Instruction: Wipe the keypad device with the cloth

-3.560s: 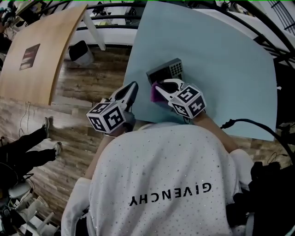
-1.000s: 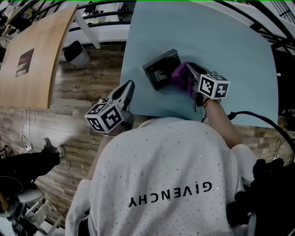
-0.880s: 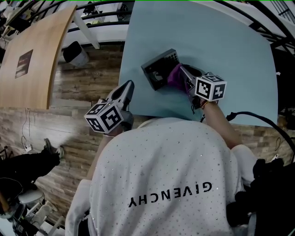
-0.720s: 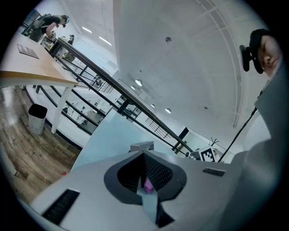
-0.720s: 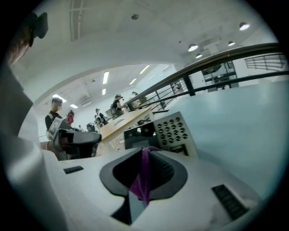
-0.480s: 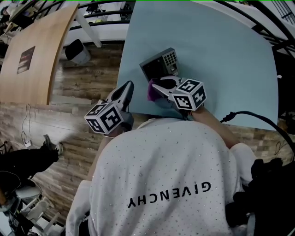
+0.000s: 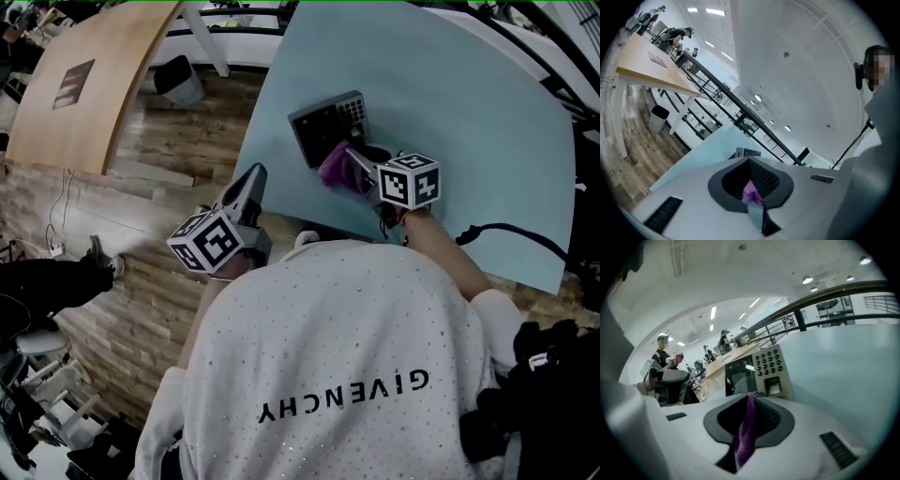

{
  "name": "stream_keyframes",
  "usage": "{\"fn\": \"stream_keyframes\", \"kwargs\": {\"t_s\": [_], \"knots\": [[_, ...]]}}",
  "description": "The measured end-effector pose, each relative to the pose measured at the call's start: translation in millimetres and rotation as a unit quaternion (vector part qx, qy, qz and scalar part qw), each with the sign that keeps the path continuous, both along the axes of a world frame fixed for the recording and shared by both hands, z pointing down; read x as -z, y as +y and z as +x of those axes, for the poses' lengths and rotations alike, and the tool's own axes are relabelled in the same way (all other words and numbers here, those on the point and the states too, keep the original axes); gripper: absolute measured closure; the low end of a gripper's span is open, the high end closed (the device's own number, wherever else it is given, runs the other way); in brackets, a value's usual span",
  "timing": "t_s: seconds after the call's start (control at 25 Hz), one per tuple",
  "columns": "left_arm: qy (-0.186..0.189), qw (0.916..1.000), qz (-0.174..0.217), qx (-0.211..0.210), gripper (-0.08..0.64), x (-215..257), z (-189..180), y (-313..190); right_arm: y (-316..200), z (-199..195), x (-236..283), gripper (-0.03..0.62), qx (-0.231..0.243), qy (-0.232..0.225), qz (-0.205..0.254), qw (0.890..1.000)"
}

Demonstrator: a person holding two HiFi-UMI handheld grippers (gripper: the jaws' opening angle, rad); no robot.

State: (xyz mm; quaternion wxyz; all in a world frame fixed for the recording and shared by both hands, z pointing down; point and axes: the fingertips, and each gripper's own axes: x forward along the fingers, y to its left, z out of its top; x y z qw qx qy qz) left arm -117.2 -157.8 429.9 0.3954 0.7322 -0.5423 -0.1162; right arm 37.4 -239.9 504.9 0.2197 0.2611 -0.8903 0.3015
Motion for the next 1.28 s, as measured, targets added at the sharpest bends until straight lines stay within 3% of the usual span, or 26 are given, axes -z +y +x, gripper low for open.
{"fn": "stream_keyframes", "kwargs": {"t_s": [0.24, 0.44, 0.76, 1.04, 1.28], "knots": [[0.005, 0.9997, -0.019, 0.016, 0.559, -3, 15, 20, -38, 57, -5, 0.543, -0.095, -0.015, -0.007, 0.995], [-0.016, 0.9991, -0.024, 0.030, 0.560, -1, 20, 37, -60, 76, 3, 0.543, -0.127, -0.038, -0.008, 0.991], [-0.028, 0.9940, -0.037, 0.099, 0.560, 2, 9, 71, -122, 40, 93, 0.543, -0.090, -0.106, 0.082, 0.987], [-0.011, 0.9859, -0.042, 0.162, 0.559, 6, 0, 110, -111, 20, 75, 0.543, -0.077, -0.117, 0.047, 0.989], [-0.010, 0.9830, -0.043, 0.178, 0.560, -3, 12, 118, -87, 31, 28, 0.543, -0.079, -0.107, -0.011, 0.991]]}}
